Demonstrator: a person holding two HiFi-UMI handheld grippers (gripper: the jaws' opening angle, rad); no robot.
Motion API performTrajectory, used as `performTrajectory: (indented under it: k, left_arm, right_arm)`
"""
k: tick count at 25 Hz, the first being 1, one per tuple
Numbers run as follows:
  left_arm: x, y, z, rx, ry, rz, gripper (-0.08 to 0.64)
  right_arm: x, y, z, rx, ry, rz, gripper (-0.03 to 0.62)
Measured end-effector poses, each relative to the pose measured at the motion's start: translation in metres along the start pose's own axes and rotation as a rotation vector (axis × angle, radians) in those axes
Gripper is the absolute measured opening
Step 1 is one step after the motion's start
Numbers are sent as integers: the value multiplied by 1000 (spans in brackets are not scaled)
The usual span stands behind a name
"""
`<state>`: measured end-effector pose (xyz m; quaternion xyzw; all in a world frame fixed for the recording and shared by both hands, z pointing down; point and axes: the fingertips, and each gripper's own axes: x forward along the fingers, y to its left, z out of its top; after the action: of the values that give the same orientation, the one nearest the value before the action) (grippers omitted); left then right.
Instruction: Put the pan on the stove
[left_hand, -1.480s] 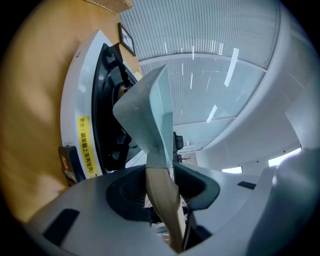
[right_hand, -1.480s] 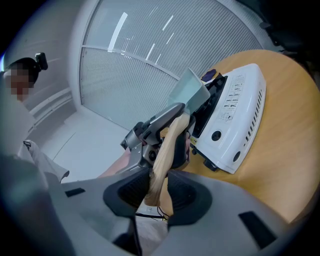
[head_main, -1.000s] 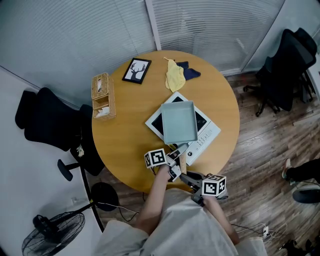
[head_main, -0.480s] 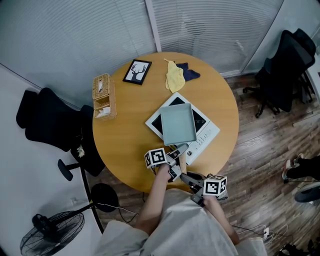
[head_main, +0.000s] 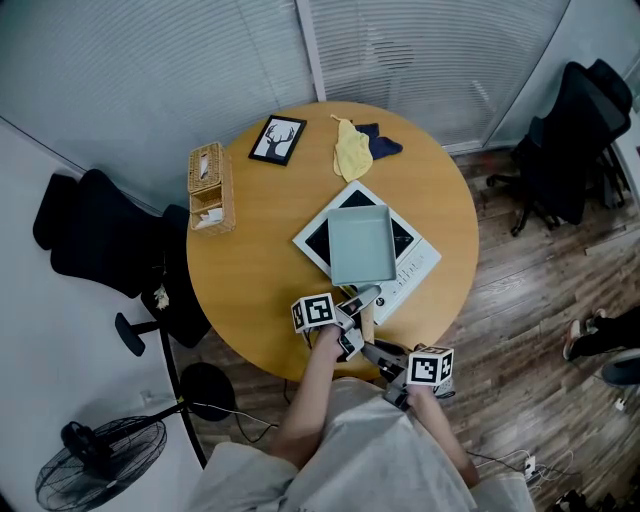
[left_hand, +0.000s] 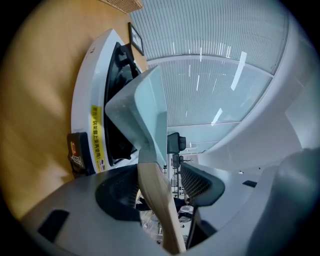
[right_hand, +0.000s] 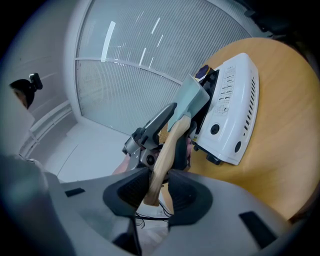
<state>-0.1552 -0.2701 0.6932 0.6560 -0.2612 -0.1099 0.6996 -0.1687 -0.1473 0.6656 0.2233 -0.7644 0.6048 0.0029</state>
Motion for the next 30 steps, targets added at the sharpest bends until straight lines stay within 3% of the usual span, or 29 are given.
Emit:
performTrajectory:
  k: [7, 12, 15, 17, 23, 30]
  left_arm:
    - [-17, 0, -13, 19, -21, 4, 261]
    - [-44, 1, -11, 79, -61, 45, 261]
    - [-58, -1, -7, 143, -87, 79, 261]
    - [-67, -4, -2, 193, -110, 101, 261]
    - [-91, -18, 6, 347, -184, 160, 259]
    - [-111, -34, 2, 579, -238, 300, 259]
  right_arm:
    - [0, -1, 1, 2, 0, 18, 126]
    - [2, -1, 2, -3, -13, 24, 130]
    - [2, -2, 6, -21, -26, 7, 142]
    - [1, -3, 10, -49, -41, -19, 194]
    - [-6, -3, 17, -92, -60, -55, 246]
    - [-29, -8, 23, -189, -68, -159, 258]
